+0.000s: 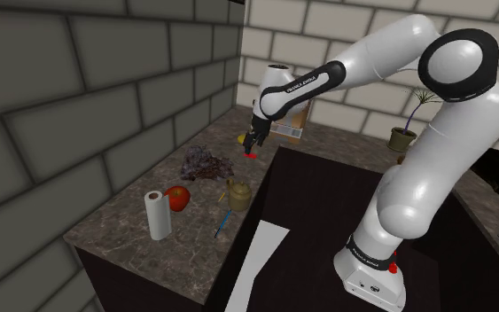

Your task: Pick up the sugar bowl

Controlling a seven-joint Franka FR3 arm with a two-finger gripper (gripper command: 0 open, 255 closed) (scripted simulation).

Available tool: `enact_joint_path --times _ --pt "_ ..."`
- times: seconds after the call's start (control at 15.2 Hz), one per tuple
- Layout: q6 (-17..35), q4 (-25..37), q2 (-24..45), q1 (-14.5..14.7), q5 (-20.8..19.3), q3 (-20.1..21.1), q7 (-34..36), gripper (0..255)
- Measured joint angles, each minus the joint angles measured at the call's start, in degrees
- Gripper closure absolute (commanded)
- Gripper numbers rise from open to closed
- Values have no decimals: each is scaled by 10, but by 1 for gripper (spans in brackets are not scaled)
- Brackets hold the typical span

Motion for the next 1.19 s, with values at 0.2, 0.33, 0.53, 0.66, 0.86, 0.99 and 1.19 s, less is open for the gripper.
enact_joint_path --times 0.2,0.33,0.53,0.66,0.86,0.99,1.19 --pt "31 29 69 2 26 -3 -21 0" --pt "53 47 117 0 47 -3 -39 0" --pt "76 78 182 -8 75 3 -64 0" --pt "87 107 229 -13 92 10 -75 0" --pt "106 141 292 -23 114 22 -91 0" --pt "109 175 335 -32 124 30 -100 0" --pt "119 221 398 -42 136 41 -109 0"
